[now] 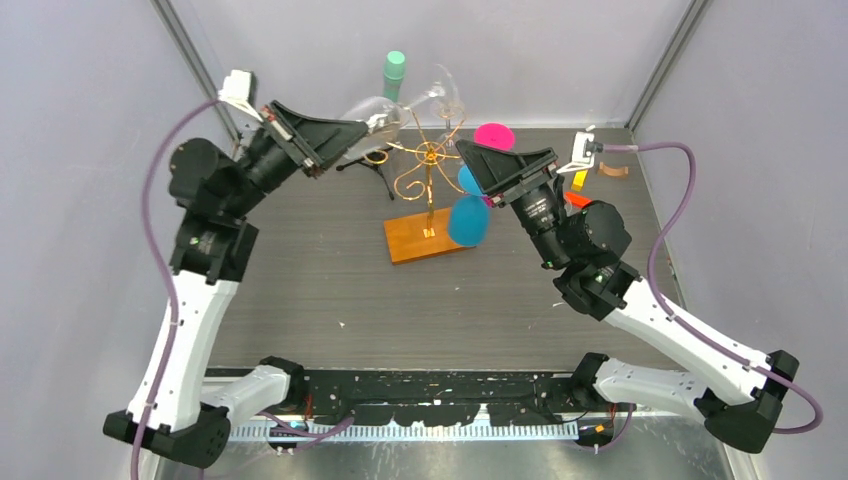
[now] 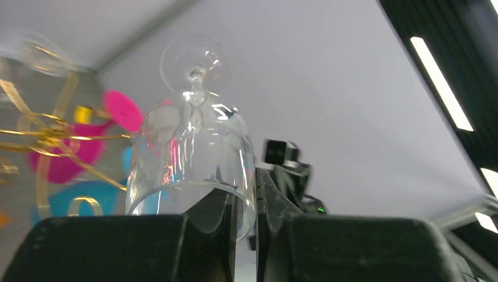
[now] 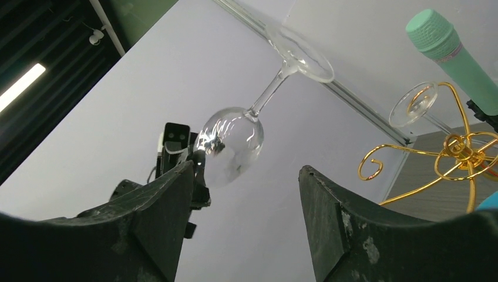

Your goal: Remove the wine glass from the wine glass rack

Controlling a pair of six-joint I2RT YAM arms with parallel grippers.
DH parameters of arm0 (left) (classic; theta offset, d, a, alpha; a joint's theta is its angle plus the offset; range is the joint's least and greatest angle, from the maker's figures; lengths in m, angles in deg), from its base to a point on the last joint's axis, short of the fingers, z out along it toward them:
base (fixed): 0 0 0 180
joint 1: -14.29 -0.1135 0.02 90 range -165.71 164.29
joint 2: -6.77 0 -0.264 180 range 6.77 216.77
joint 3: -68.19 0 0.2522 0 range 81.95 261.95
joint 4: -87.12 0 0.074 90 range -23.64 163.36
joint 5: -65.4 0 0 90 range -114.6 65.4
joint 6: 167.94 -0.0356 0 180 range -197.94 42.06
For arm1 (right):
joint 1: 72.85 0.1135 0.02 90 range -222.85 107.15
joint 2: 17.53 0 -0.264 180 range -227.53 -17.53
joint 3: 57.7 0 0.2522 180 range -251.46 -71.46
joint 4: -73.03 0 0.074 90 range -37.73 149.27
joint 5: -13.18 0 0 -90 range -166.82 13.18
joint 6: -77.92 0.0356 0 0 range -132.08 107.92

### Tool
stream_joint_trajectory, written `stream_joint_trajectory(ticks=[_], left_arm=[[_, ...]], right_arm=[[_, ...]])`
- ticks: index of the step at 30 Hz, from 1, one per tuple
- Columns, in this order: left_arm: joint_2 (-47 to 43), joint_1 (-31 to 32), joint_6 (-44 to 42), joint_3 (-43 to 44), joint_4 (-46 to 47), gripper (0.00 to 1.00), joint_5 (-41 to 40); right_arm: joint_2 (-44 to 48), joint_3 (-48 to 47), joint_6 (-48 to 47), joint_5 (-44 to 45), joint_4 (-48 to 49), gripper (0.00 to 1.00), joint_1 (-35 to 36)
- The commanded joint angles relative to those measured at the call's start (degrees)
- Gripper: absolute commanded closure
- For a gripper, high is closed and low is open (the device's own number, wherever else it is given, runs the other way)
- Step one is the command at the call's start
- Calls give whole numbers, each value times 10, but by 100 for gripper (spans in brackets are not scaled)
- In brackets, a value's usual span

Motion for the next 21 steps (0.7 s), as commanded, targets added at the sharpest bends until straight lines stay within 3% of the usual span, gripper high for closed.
stream_joint_trajectory(ticks=[1,5,10,16,21], left_arm=[[-23,-31,-280,143,-319,100,-127],[-10,-31,-410,213,-489,100,-295],[29,-31,-485,243,-610,100,-427],[77,-32,-554,219,-668,100,-484],[154,-47,-581,220,-718,100,-448]], right_arm=[[28,-20,-29,-17,-33,29,2],[42,-28,-44,-20,-82,29,2],[49,-53,-78,-18,-152,31,2],[31,-127,-157,50,-357,32,2],[20,-163,-193,113,-448,32,2]])
